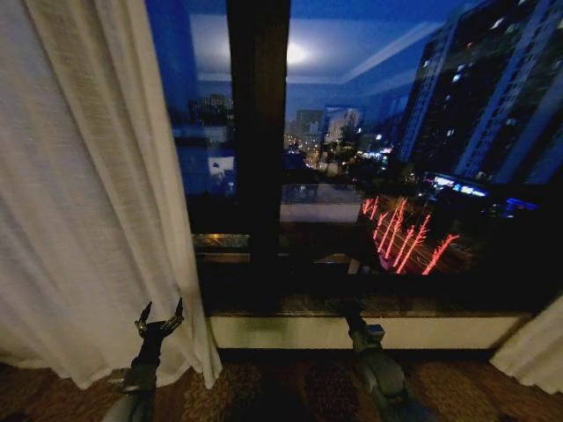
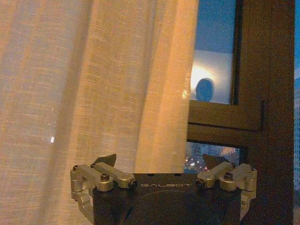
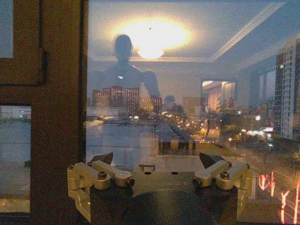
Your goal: Open the curtains by pulling them apart, changing their state from closed to fully open.
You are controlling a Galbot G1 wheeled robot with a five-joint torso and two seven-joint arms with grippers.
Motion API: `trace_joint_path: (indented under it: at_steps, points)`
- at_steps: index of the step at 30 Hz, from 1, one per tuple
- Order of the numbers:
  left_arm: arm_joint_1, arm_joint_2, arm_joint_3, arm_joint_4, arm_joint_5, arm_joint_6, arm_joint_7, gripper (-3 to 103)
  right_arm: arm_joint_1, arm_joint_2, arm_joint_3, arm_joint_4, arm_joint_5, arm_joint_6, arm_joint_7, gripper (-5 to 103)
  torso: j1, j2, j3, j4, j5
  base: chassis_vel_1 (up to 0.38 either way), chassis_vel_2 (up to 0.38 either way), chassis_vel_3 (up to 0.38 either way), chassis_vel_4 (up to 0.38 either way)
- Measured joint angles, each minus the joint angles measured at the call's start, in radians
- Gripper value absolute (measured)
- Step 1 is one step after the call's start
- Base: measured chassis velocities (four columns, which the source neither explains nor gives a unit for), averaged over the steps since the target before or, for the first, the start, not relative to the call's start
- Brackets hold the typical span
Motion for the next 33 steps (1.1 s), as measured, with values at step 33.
trace_joint_path:
  at_steps: [33]
  points:
    - [0.000, 0.000, 0.000, 0.000, 0.000, 0.000, 0.000, 100, 0.000, 0.000, 0.000, 0.000, 0.000, 0.000, 0.000, 100, 0.000, 0.000, 0.000, 0.0000, 0.0000, 0.016, 0.020, -0.021, -0.015]
